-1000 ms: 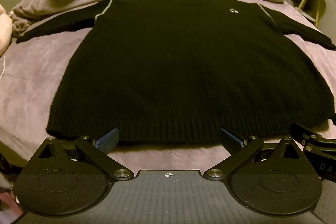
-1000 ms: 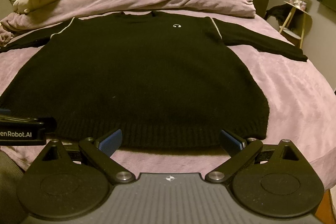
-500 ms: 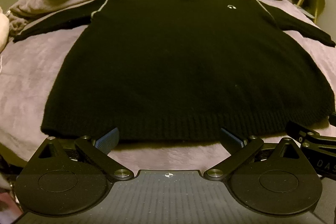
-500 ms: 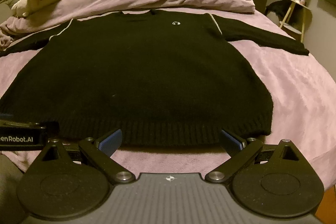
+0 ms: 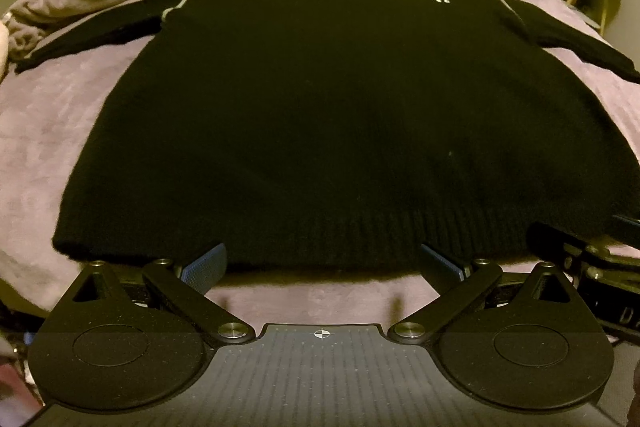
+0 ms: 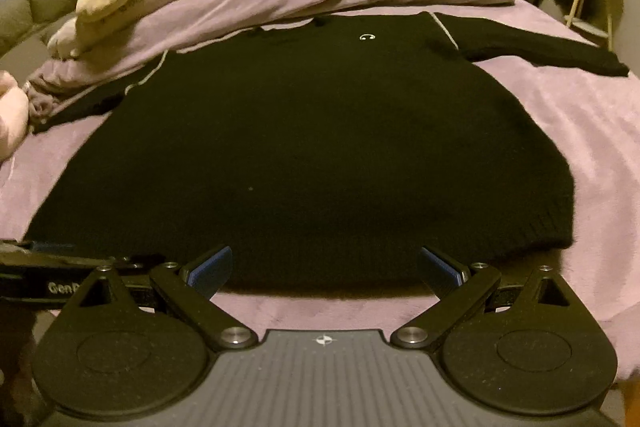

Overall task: Fold small clothes
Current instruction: 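Grasp the sweater sleeve with the right gripper and lift it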

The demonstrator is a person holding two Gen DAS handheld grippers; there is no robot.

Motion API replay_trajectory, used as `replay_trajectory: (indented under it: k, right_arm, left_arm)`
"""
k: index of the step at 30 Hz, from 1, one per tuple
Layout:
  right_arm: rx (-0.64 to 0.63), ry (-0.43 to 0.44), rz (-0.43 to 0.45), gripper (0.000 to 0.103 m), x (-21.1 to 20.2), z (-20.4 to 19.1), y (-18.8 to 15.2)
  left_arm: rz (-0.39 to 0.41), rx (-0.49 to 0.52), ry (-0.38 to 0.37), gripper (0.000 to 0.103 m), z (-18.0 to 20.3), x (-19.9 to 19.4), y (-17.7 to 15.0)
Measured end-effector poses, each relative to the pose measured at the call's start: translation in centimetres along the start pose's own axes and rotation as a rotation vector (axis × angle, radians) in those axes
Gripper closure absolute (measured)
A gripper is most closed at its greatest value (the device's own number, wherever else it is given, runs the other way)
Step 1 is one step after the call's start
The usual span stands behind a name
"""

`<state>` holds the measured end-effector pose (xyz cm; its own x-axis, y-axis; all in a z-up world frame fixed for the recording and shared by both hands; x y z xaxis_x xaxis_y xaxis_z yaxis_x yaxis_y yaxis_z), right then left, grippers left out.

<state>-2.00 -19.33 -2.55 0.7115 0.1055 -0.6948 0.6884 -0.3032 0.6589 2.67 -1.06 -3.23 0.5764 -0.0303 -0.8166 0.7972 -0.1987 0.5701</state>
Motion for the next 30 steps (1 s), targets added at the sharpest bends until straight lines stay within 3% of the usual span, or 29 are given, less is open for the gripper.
replay_trajectory:
  k: [6,12,17,21,26,28,30]
  right_arm:
    - [0.057,0.002,0.056,0.004,1.3,1.8,2.5]
    - [0.144,0.015,0.147,0.004,5.1,5.9,7.9]
    - [0.268,-0.012,0.043,0.004,11.1,10.3,11.0]
    - [0.191,0.023,0.036,0.004,12.4,11.3,11.1]
    - [0.054,0.048,-0.097,0.004,12.4,10.9,12.7]
    - [0.121,0.070,-0.116,0.004,11.6,12.3,14.7]
    - [0.207,0.027,-0.054,0.004,10.5,15.2,17.8]
  left_arm:
    - [0.027,-0.007,-0.001,0.000,-0.2,0.0,1.7]
    - [0.135,-0.007,-0.009,0.000,-1.0,2.1,8.3]
    - [0.166,0.038,0.000,0.000,-0.4,9.5,16.6]
    - [0.172,0.063,0.029,0.000,0.4,15.3,21.3]
    - [0.079,0.003,0.032,0.000,0.7,19.6,22.7]
    - [0.053,-0.026,0.027,0.000,0.5,20.1,22.6]
    - [0.060,-0.039,0.031,0.000,0.3,20.1,22.4]
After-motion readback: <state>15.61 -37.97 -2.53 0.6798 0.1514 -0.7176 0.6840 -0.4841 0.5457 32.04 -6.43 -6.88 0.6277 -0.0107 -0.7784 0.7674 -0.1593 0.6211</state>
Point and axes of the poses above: each gripper's, at about its wrist camera, not at the fingertips, and x roughly the way its jaws point, z to its right, y to its top, the point moved 1 cm from there along x, roughly the way its jaws point, and after that the axes turned 10 degrees about x, right-handed, at the moved point
